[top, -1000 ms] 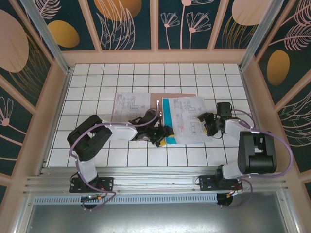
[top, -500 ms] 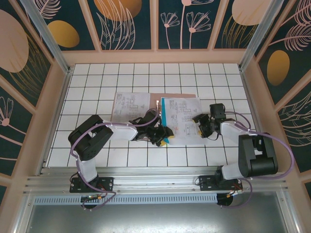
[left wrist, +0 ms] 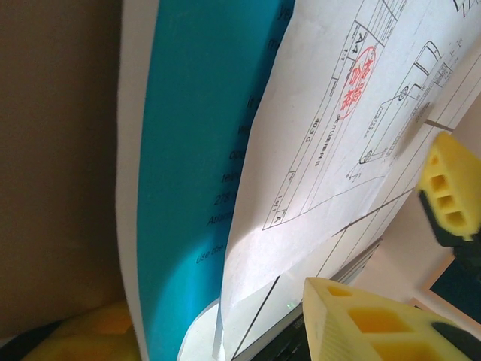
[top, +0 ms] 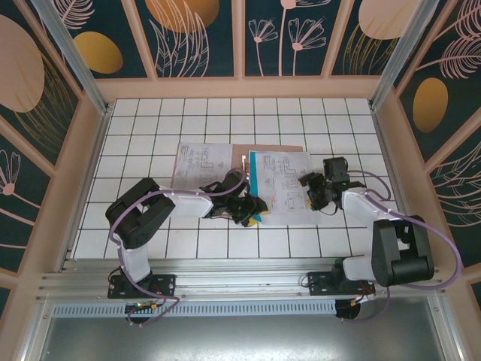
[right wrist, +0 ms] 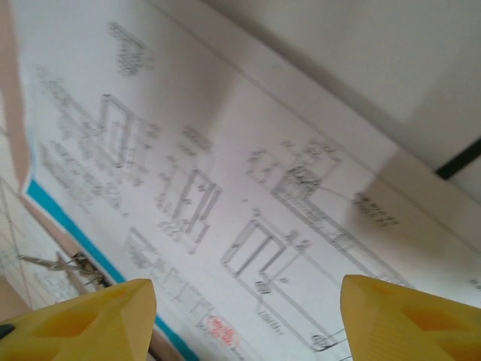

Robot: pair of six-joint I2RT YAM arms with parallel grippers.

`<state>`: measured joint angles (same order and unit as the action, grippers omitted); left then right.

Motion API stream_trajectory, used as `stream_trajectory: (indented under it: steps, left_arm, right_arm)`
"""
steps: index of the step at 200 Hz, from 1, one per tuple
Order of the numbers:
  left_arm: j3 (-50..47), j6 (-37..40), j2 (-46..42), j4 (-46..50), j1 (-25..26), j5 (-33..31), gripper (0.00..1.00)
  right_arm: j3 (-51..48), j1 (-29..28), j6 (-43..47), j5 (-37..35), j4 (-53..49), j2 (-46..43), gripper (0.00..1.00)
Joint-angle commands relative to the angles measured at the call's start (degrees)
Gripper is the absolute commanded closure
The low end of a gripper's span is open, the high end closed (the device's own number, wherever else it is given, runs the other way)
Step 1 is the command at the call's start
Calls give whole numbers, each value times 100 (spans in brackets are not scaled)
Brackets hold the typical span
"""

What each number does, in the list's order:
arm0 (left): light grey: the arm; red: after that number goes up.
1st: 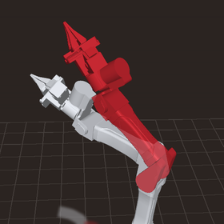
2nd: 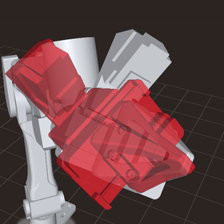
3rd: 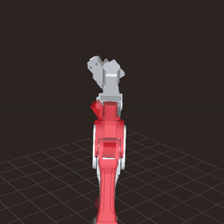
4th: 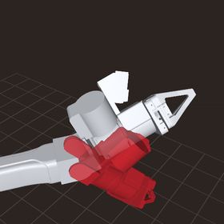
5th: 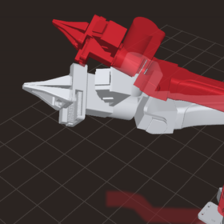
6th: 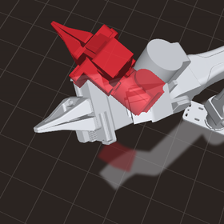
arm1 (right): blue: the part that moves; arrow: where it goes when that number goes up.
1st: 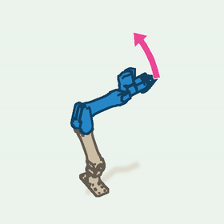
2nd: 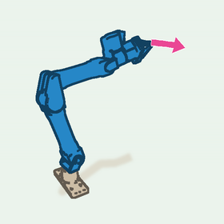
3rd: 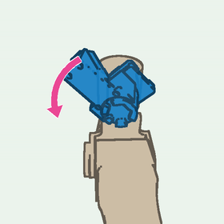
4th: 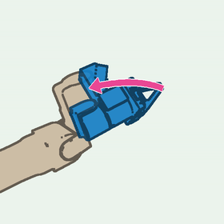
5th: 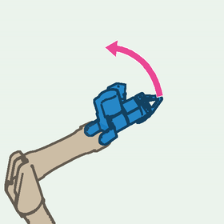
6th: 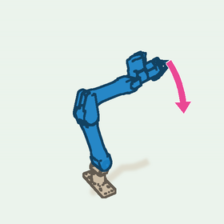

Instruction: Put the files into the folder

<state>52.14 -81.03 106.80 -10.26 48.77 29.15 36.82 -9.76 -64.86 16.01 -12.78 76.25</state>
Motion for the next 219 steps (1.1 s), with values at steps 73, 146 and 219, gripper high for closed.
stream_trajectory:
  steps: [73,146,219]
  left_arm:
    - [-1,167,-75,224,44,-187,48]
    - [-48,154,-92,191,44,-197,50]
    - [-70,193,-107,265,39,-247,55]
  right_arm:
    - [176,-871,-578,93,822,811,33]
    - [400,-1150,-801,147,1062,1337,33]
    - [396,-1219,-791,286,1149,1472,33]
